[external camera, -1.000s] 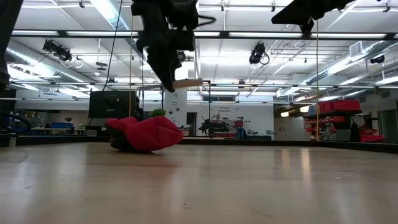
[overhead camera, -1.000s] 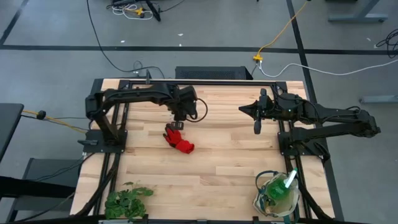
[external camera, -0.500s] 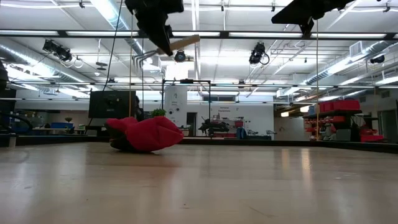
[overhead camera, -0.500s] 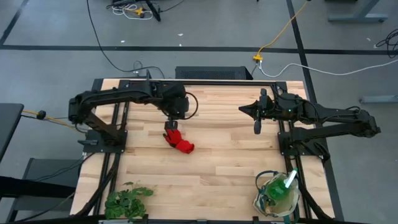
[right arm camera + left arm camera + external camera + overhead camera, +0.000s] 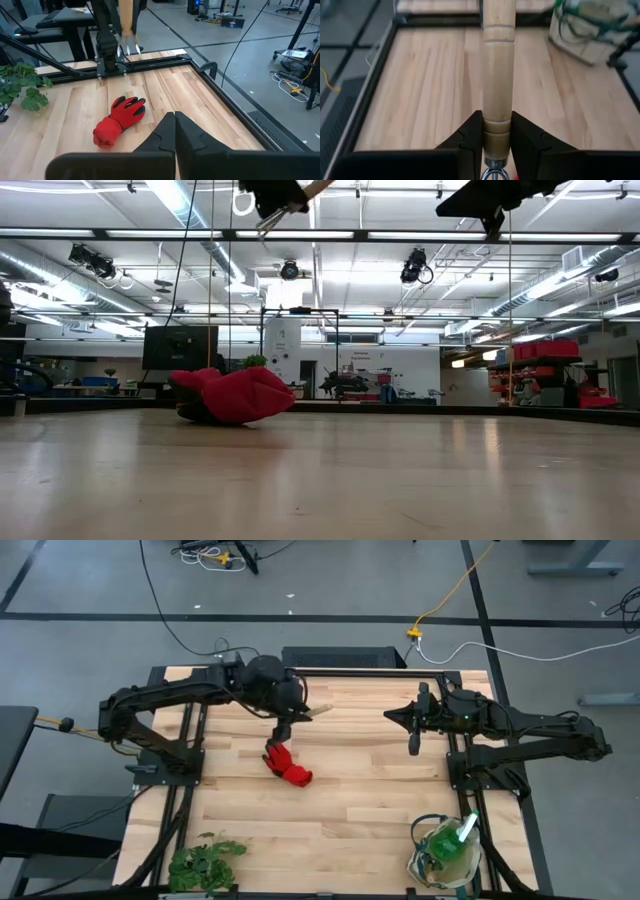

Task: Pick & Place Garden tools in Gardening bag
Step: Put the hand rake into the gardening bag

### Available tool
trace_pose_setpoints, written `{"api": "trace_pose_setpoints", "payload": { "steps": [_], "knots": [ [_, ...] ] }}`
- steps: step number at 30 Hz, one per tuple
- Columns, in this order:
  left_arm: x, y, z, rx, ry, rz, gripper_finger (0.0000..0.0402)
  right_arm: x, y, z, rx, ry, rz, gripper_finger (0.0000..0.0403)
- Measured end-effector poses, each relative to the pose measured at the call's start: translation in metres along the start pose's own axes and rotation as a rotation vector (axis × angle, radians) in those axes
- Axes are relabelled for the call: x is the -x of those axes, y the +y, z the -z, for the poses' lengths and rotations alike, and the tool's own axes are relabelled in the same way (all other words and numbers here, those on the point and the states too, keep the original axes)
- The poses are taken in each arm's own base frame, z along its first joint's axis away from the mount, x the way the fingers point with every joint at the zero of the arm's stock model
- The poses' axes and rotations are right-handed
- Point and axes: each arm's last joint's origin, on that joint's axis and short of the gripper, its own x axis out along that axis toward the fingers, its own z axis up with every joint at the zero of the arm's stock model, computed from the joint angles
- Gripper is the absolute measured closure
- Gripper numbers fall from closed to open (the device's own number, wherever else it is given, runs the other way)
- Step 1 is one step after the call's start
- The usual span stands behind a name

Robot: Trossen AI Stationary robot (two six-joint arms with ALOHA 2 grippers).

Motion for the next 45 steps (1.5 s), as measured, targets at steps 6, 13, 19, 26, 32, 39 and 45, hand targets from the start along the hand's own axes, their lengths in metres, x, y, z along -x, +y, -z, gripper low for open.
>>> {"api": "trace_pose_setpoints", "payload": {
  "steps": [6,13,19,26,32,39,45],
  "knots": [
    [0.001,0.001,-0.012,0.004,-0.126,0.02,0.0324,0.0,0.0,0.0,0.001,-0.005,0.0,0.0403],
    [0.004,0.002,-0.025,-0.014,-0.257,0.012,0.0324,0.0,0.0,-0.001,0.006,-0.013,0.0,0.0403],
    [0.008,0.003,-0.039,-0.011,-0.409,-0.005,0.0324,0.0,0.0,-0.006,0.0,-0.066,-0.001,0.0403],
    [0.014,0.005,-0.051,-0.016,-0.553,-0.056,0.0324,0.001,0.0,-0.011,-0.006,-0.115,-0.002,0.0403],
    [0.017,0.005,-0.055,-0.023,-0.602,-0.067,0.0324,0.001,0.0,-0.015,-0.012,-0.156,-0.004,0.0403],
    [0.001,0.005,-0.053,-0.017,-0.57,-0.034,0.0324,0.002,0.001,-0.02,-0.018,-0.209,-0.007,0.0403],
    [-0.023,0.005,-0.05,-0.001,-0.535,0.009,0.0324,0.001,0.001,-0.025,-0.024,-0.261,-0.01,0.0395]
  ]
}}
